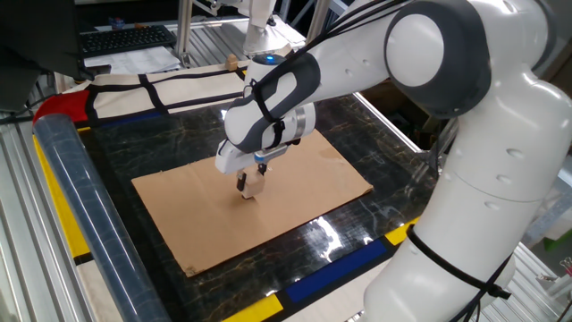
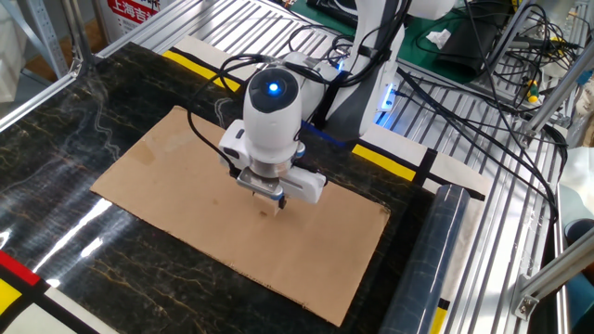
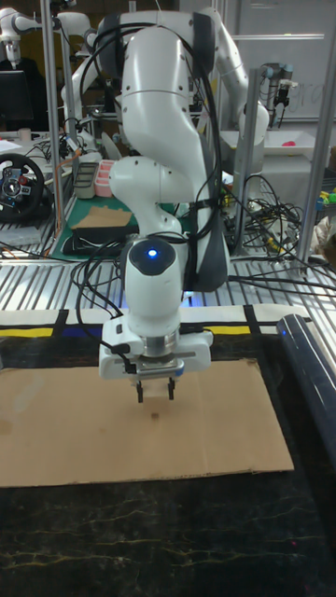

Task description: Grab the block and place it at the designated location

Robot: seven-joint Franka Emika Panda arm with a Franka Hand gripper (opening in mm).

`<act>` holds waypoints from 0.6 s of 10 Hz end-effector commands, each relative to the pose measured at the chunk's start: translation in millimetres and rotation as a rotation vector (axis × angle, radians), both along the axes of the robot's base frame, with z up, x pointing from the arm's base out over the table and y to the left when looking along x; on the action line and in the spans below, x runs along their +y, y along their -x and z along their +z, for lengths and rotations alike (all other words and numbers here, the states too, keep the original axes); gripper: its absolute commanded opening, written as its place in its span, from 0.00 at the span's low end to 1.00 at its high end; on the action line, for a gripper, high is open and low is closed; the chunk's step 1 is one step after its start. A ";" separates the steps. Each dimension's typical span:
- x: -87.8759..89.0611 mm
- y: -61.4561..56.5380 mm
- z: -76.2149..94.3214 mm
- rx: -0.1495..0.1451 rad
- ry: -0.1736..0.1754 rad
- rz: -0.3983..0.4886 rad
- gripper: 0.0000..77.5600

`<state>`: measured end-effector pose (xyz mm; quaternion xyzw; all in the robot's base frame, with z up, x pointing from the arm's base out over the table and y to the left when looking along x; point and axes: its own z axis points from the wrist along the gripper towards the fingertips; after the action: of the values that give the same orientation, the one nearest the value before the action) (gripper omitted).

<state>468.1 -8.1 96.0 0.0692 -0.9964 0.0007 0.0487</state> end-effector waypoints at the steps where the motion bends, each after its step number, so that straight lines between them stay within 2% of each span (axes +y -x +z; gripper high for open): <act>1: 0.0 -1.4 -0.6 -0.004 0.002 0.002 0.01; 6: 4.6 2.5 -7.1 -0.003 0.018 -0.004 0.01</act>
<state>465.5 -4.7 89.0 0.0676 -0.9965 0.0083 0.0491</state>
